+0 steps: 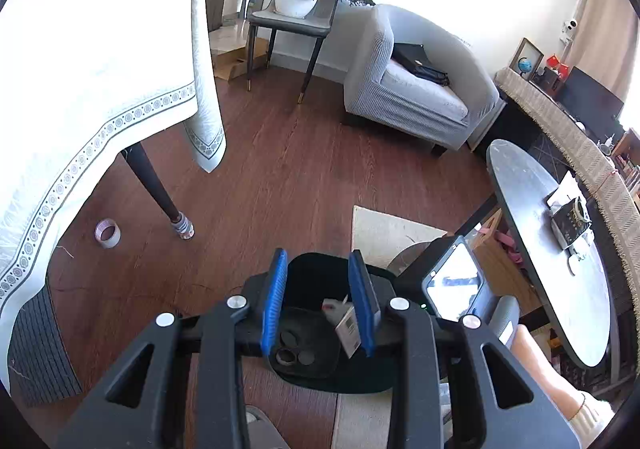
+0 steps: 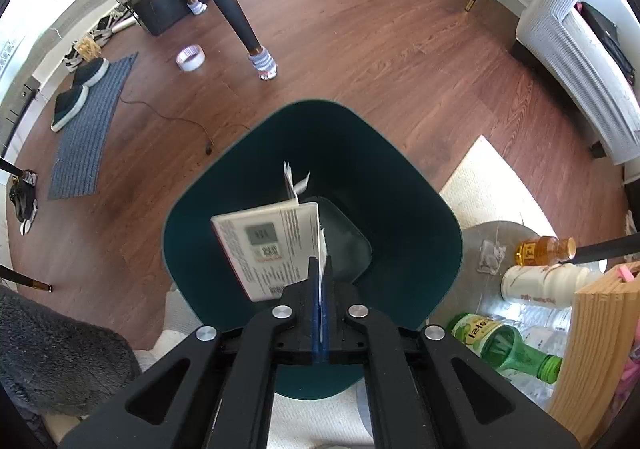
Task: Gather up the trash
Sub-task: 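Open both grippers to drop the tape roll and cardboard into the bin, then return both grippers over the table toward the remaining trash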
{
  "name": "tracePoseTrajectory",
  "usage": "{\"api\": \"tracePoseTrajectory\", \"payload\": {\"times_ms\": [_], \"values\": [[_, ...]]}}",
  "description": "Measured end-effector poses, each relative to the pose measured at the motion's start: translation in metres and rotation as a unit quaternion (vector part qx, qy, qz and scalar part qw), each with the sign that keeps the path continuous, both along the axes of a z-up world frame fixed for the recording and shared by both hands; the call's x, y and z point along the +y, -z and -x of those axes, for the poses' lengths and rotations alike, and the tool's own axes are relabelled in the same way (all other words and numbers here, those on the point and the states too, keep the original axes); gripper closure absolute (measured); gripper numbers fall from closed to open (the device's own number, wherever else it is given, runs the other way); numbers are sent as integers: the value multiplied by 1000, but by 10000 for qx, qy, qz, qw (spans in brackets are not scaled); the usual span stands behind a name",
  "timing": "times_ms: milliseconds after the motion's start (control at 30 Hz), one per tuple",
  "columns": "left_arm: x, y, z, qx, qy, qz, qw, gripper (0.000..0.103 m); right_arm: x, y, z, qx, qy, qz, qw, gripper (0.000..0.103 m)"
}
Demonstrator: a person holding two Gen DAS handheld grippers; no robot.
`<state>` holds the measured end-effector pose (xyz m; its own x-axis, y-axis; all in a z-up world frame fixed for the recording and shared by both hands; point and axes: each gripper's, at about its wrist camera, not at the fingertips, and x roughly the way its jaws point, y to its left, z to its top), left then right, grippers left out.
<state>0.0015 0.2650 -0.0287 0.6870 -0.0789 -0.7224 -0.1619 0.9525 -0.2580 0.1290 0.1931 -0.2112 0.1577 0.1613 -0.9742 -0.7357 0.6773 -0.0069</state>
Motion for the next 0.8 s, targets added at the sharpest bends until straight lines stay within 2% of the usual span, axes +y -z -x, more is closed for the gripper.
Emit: {"api": "tracePoseTrajectory", "payload": {"times_ms": [33,67,100,300,467,700,800], "values": [[0,-2,0,-38,2,42,10000,70,-1,2,0,10,-4,19,10000,84],[0,-3,0,-54,-5,67,10000,70,-2,3,1,12,-4,39,10000,69],[0,-5,0,-69,-12,92,9999,70,-2,3,2,13,-19,55,10000,65],[7,-18,2,-271,-64,252,9993,70,-3,-2,6,-52,-137,12,9999,65],[6,-26,6,-376,-95,287,9988,69,-4,-21,8,-163,-188,-295,9993,65],[-11,-49,13,-729,39,-75,9973,62,-4,-79,20,-633,-338,-850,9938,65],[-17,-59,16,-917,142,-74,9957,58,-9,-107,23,-900,-357,-1046,9898,65]]}}
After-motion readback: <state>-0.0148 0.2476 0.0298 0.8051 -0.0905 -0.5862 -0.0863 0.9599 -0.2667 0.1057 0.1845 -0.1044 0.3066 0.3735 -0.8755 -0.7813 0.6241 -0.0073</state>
